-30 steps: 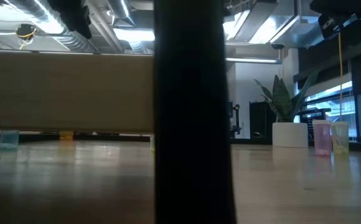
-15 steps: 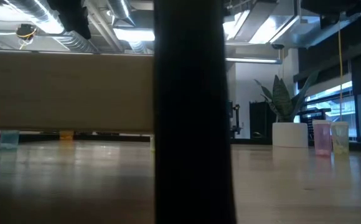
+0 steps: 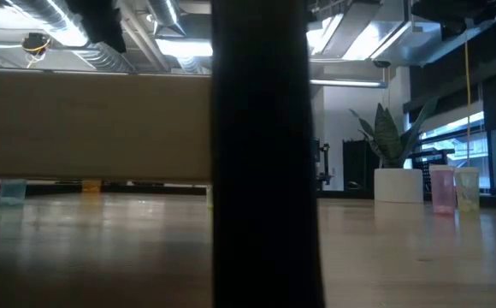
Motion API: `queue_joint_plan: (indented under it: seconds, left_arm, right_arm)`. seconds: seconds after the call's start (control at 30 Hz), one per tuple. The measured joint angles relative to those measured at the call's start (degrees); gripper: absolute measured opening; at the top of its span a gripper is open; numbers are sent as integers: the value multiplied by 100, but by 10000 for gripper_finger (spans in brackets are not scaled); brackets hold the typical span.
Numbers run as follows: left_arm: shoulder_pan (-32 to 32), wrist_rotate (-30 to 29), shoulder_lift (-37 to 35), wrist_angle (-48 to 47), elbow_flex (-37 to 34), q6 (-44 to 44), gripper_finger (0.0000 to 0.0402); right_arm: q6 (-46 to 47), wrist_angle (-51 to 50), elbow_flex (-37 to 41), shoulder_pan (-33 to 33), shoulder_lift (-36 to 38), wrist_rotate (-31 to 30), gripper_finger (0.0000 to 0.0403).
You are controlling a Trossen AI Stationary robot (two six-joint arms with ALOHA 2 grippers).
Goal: Pick and place medicine bottles onto shelf by color
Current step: Put the center yellow pill bottle on the shelf
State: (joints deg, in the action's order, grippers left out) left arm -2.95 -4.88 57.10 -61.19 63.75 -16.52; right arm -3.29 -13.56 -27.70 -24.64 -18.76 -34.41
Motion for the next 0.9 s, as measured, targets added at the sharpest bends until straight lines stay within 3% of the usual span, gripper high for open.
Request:
queue_joint_plan:
  seconds: [0.33,0.6,0.9]
  left_arm:
    - [632,-842,20,271,7,-856,40]
    - [1089,-1451,234,305,7,-845,38]
    - [1096,-1456,446,304,7,-1038,62]
  right_arm:
    - [0,-2,0,-2,0,0,22]
    - [0,-4,-2,0,0,0,22]
    - [0,-6,-2,0,0,0,22]
